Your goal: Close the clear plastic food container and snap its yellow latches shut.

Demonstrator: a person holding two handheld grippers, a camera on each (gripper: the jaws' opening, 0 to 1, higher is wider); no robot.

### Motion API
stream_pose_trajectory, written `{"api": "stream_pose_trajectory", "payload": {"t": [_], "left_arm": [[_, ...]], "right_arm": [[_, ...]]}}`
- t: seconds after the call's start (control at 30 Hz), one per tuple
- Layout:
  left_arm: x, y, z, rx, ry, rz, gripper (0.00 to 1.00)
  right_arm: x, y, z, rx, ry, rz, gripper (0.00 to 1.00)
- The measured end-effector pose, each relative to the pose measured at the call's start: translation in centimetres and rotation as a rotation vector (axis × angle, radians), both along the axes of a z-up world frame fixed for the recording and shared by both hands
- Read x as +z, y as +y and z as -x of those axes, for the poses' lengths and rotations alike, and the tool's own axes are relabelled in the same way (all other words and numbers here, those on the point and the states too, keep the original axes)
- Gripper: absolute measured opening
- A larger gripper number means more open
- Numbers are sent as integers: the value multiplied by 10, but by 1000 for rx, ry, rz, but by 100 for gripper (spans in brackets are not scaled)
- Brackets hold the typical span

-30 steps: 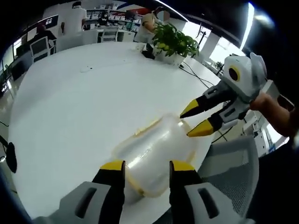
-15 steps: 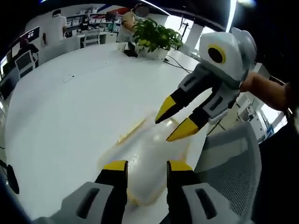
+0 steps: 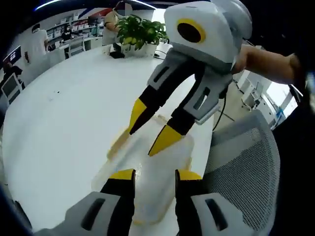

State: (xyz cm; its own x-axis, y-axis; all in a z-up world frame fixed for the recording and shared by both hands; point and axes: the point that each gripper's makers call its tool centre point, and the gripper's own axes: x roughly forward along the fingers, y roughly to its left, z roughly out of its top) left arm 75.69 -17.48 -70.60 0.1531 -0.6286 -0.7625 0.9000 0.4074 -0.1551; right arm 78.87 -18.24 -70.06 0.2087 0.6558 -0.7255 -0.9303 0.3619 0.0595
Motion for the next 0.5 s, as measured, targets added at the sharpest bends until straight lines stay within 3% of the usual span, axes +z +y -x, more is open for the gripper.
{"api": "stream_pose_trajectory", "payload": {"t": [0.37,0.5], "left_arm": [[-2,-2,13,-112,-88,-37,34],[-4,0,16,-144,-128,-54,36]], "right_arm": [[-6,4,0,103,26,18,38],[-7,6,-4,137,45,20,39]]}}
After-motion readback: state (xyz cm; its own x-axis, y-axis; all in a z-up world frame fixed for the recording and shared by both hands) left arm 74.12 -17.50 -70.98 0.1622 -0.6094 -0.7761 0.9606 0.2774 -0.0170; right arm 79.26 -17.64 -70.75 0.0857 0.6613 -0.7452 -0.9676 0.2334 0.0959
